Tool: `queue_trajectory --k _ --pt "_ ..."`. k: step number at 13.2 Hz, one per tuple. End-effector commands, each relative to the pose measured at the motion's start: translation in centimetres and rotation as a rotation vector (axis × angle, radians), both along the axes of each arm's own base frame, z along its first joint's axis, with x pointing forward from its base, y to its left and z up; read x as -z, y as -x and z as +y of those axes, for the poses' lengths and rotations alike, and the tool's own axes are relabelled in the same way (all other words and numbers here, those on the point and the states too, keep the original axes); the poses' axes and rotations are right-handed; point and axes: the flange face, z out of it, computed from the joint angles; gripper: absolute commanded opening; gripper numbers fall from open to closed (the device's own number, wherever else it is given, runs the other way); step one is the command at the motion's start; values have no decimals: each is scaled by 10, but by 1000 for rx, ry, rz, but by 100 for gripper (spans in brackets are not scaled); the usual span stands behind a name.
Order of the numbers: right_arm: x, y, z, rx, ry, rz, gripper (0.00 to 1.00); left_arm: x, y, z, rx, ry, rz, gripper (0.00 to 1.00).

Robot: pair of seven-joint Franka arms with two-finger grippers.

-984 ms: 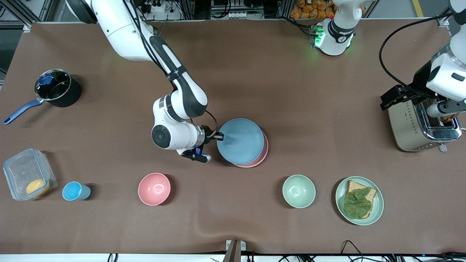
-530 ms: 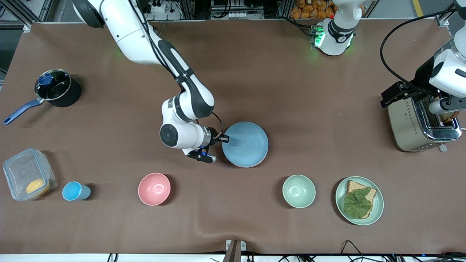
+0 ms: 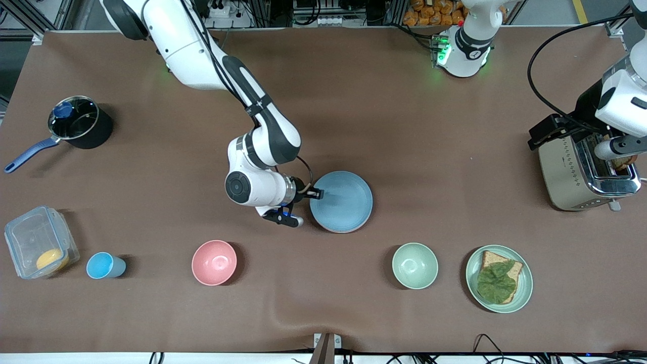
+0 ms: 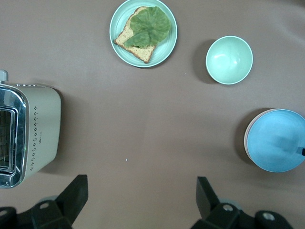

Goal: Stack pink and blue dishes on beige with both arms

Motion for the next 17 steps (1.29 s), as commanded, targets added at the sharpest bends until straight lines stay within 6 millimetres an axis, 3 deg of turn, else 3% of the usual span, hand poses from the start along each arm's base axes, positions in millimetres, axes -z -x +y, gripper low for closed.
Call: queue_trajectory --k 1,3,9,12,15,17 --pt "-14 -13 -14 21 -11 -2 100 -11 0 4 13 20 -1 100" --pt "-22 -24 -41 20 8 30 100 -11 1 4 13 13 5 100" --pt "-86 -64 -209 -97 40 88 100 -9 3 8 7 6 25 100" --pt "-109 -68 -279 -121 164 97 100 -8 5 9 6 -3 43 100" --pt "-136 -66 -316 -178 250 71 100 -8 5 10 4 -3 44 100" --pt "-170 -63 -336 -196 346 19 100 -11 5 11 4 -4 38 100"
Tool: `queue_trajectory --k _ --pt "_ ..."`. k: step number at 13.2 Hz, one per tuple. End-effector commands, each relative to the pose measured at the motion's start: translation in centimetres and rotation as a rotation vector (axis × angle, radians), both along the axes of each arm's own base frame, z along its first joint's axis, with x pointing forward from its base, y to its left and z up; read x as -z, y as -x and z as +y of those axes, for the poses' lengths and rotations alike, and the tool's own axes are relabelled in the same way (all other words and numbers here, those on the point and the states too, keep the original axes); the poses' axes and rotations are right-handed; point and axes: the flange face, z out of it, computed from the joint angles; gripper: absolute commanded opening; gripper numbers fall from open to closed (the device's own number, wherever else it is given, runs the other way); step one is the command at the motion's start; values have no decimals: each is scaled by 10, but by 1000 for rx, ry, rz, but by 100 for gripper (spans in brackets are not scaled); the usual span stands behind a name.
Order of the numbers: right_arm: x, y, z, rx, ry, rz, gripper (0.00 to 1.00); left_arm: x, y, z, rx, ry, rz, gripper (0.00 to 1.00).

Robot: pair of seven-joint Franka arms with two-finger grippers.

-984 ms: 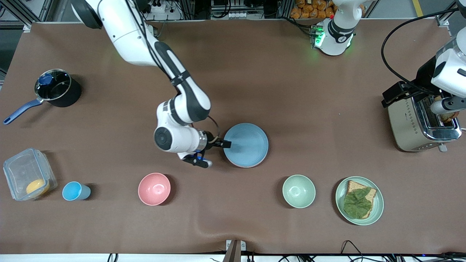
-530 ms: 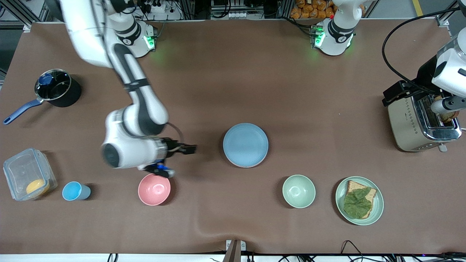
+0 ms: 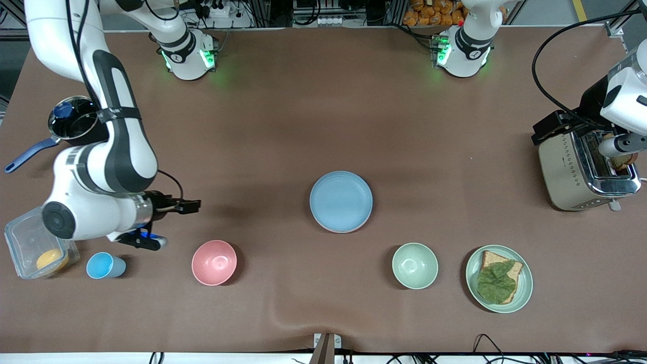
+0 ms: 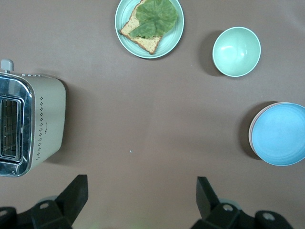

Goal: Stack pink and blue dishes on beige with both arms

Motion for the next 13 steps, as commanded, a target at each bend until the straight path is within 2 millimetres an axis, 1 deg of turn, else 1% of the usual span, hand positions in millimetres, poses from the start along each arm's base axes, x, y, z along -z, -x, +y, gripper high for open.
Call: queue_trajectory --k 1,2,4,6,7,8,9,10,11,12,13 --pt "-57 18 -30 -23 77 -66 100 -10 1 3 15 2 -3 100" --pt "-73 26 -51 -3 90 -83 100 -10 2 2 18 2 0 100" --pt "-109 41 -82 25 115 -126 100 -9 6 -1 23 3 29 100" --pt "-151 58 -104 22 103 -181 100 -15 7 1 27 -1 18 100" --pt "-173 68 -120 2 92 -211 100 -16 8 1 71 -3 14 100" --pt "-193 80 -131 -22 87 -217 100 -16 8 1 131 -1 14 100" --pt "-207 88 -138 -52 118 -217 100 -17 9 2 139 1 12 100" --pt "-227 98 -143 -55 152 -240 100 -17 9 0 135 4 14 100" --pt "-243 105 -148 -44 150 -265 100 -18 9 1 135 1 11 100" --pt "-256 113 -144 -51 142 -268 100 -17 9 1 146 3 14 100" --pt "-266 117 -130 -77 140 -282 100 -16 9 0 147 0 18 100"
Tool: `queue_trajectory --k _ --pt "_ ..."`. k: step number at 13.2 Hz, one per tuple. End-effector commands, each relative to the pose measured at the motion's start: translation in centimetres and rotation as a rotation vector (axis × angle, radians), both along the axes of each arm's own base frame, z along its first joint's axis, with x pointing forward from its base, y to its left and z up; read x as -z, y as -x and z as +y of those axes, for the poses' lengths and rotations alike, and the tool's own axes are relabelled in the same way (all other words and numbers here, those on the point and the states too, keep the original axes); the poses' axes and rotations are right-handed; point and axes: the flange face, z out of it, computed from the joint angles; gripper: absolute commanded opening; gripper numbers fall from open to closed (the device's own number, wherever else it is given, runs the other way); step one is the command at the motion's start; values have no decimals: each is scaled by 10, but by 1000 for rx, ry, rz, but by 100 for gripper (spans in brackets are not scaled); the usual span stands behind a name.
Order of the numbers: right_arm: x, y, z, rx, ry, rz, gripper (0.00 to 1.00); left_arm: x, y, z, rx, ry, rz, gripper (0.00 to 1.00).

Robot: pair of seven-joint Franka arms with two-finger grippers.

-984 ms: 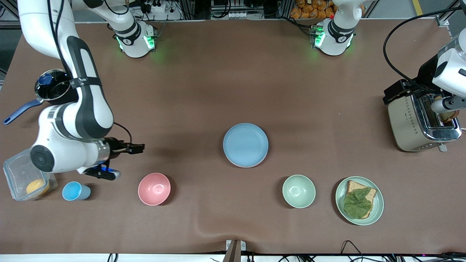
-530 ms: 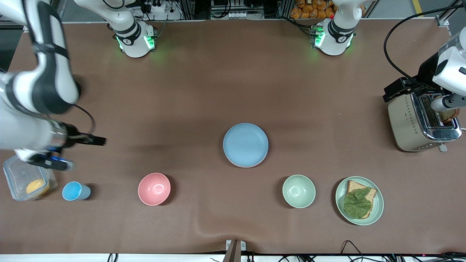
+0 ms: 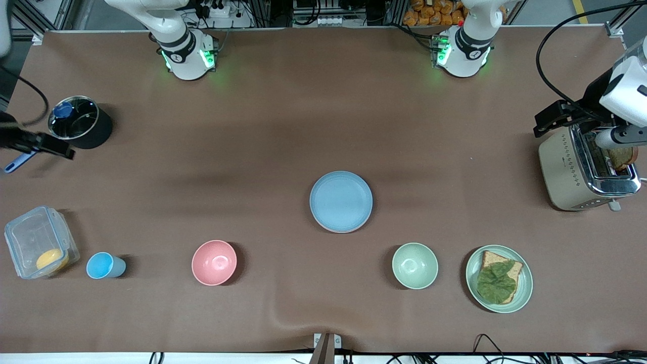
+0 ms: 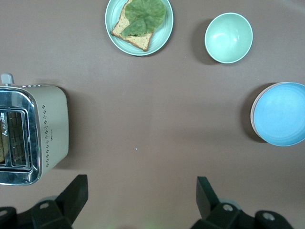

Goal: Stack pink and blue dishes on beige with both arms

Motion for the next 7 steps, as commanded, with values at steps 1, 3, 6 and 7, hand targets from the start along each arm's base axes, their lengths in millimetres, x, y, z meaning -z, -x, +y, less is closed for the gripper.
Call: queue_trajectory --k 1,3,6,7 --pt "-25 20 24 -59 27 -30 100 -4 4 1 22 0 17 100" --pt "-23 21 23 -57 20 -26 100 -3 3 2 21 4 21 100" --pt "-24 22 24 -43 17 -19 100 -14 -7 5 20 21 -8 100" --pt "-23 22 24 -44 17 -17 100 -15 -8 5 19 22 -12 100"
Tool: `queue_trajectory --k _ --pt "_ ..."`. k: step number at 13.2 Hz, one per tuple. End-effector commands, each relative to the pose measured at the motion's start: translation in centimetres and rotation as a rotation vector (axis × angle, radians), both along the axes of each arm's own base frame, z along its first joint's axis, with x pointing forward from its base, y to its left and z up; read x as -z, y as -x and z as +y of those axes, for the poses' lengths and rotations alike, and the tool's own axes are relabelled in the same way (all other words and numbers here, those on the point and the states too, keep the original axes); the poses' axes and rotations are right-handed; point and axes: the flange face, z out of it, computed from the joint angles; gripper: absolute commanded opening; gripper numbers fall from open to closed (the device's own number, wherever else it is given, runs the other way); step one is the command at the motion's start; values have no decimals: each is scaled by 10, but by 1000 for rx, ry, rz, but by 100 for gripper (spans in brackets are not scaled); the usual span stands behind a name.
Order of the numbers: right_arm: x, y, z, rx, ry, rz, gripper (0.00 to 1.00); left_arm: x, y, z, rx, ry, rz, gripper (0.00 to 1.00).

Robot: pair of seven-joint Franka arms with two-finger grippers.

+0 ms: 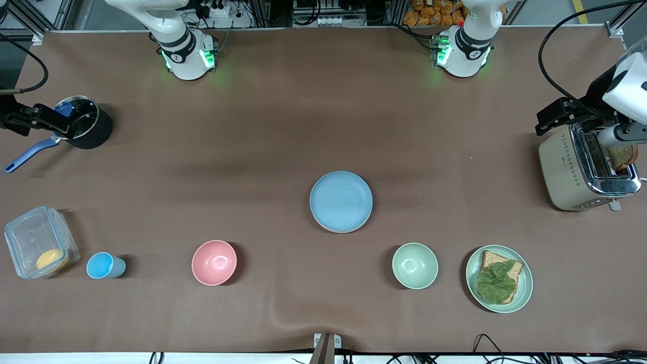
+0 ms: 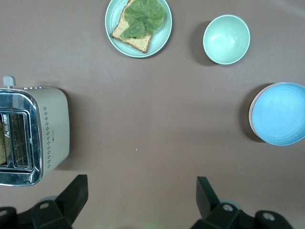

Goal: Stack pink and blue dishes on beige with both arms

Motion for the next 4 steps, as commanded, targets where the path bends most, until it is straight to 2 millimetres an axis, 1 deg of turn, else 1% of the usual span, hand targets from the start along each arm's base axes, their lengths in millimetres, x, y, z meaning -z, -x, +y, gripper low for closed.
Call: queue_trajectory --k 1,3,4 --pt "-1 6 -3 11 17 3 100 -6 -7 7 13 17 -2 100" --pt "0 4 3 3 17 2 100 -8 -6 7 13 16 0 100" --pt "0 4 1 6 16 1 100 -8 -5 9 10 13 4 100"
